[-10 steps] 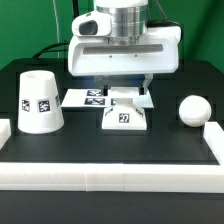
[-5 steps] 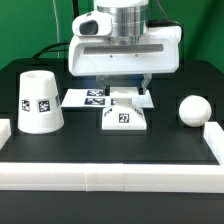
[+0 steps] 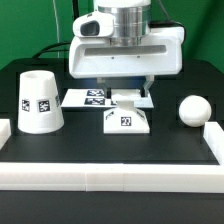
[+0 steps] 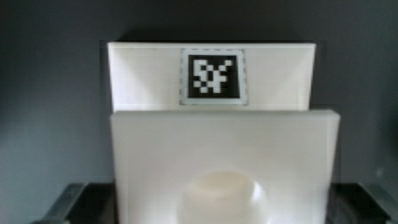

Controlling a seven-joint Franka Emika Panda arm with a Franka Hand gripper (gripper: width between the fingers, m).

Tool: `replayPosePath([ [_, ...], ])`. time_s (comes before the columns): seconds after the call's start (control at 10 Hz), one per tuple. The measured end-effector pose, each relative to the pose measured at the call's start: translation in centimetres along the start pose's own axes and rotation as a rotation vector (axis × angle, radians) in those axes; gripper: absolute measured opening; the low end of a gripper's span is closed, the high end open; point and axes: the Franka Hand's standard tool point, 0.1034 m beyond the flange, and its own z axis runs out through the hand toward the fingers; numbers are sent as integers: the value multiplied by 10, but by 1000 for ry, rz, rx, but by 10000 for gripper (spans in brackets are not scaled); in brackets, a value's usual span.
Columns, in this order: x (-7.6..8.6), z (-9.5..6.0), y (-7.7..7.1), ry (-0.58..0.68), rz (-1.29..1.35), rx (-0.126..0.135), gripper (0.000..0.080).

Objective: Assemble lamp

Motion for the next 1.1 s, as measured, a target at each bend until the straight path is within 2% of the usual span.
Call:
replayPosePath([
  [0.4,54,-2,-10,41,-18,7,535],
  [0.6,82,-3,-20,63,-21,14,535],
  [1.1,129,-4,-52,117,-14,24,535],
])
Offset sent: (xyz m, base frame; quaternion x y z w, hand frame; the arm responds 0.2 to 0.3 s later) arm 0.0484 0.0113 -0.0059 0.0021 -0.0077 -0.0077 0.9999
